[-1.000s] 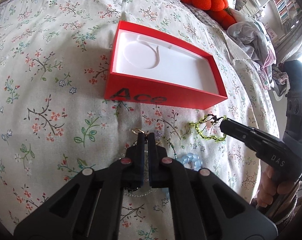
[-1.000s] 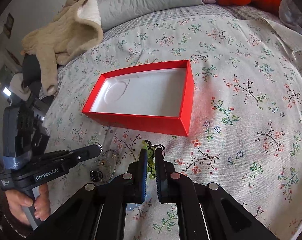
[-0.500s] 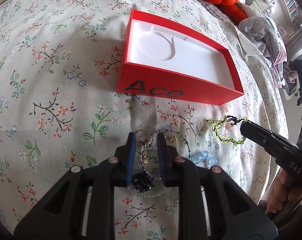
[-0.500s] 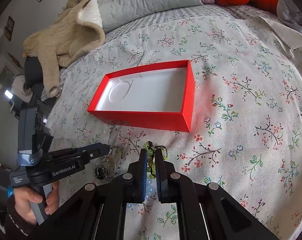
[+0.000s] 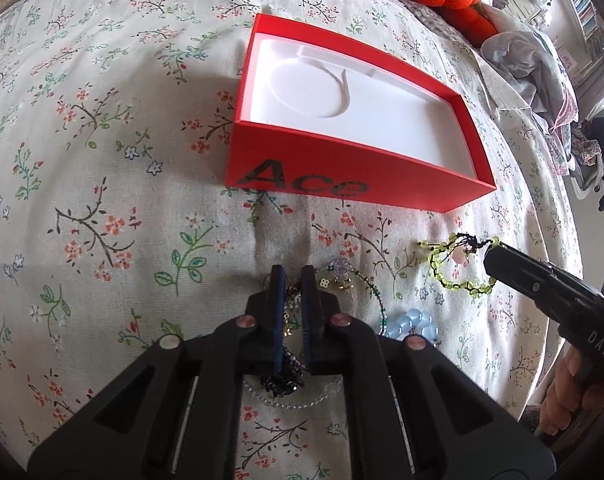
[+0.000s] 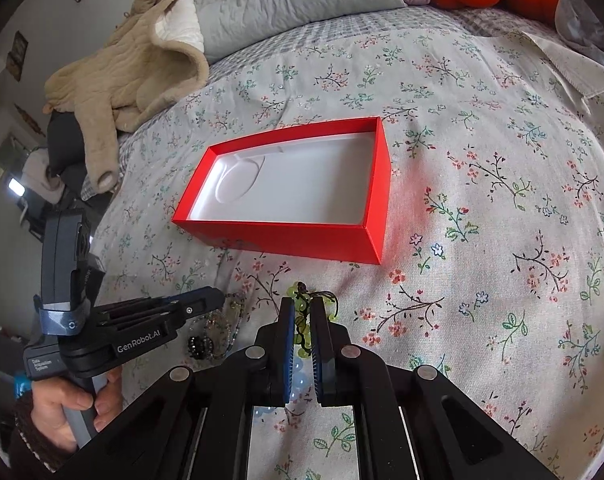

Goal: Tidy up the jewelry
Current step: 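Carry both items into the red Ace box while both grippers open to release them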

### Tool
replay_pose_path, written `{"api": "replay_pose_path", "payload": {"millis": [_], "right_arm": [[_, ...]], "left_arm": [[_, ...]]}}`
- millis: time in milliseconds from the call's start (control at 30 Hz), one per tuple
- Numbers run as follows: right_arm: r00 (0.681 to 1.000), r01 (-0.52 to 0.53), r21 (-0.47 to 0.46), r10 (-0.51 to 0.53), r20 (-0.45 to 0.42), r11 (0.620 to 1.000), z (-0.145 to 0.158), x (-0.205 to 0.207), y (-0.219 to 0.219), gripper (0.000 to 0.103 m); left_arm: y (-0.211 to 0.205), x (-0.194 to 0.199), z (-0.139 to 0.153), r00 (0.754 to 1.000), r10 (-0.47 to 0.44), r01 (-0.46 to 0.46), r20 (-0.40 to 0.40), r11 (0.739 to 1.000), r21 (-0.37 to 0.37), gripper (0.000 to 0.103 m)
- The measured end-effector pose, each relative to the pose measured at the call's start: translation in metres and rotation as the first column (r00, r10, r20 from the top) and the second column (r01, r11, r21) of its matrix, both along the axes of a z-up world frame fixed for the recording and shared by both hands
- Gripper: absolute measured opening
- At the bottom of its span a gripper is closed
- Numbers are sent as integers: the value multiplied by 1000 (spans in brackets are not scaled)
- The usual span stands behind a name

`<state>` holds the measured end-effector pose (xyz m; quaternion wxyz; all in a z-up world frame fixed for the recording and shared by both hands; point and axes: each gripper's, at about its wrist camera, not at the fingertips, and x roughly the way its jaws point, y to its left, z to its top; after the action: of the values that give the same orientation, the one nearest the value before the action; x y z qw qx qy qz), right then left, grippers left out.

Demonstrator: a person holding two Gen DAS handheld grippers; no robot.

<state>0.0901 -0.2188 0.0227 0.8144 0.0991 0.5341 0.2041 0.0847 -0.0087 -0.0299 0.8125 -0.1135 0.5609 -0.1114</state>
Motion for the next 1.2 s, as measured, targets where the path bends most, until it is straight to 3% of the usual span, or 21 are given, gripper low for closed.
{"api": "replay_pose_path", "payload": {"millis": [333,667,867,967,1200], "right_arm": [[999,6,26,-7,36,1000,18,-1,-3,7],[994,38,100,-48,98,994,46,13,1,7],[990,47,139,-64,124,989,50,37,11,8],[991,41,166,-61,115,985,43,50,16,8],[993,84,66,-89,79,994,16,65,11,8]], "left_arm": [[16,-4,26,998,35,-32,50,998,-56,8],[18,9,60,977,114,-91,181,987,-134,8],[11,30,58,957,153,-116,245,980,-160,8],[8,36,50,952,157,-126,261,983,-133,8],[11,46,34,959,170,-153,226,984,-92,8]]}}
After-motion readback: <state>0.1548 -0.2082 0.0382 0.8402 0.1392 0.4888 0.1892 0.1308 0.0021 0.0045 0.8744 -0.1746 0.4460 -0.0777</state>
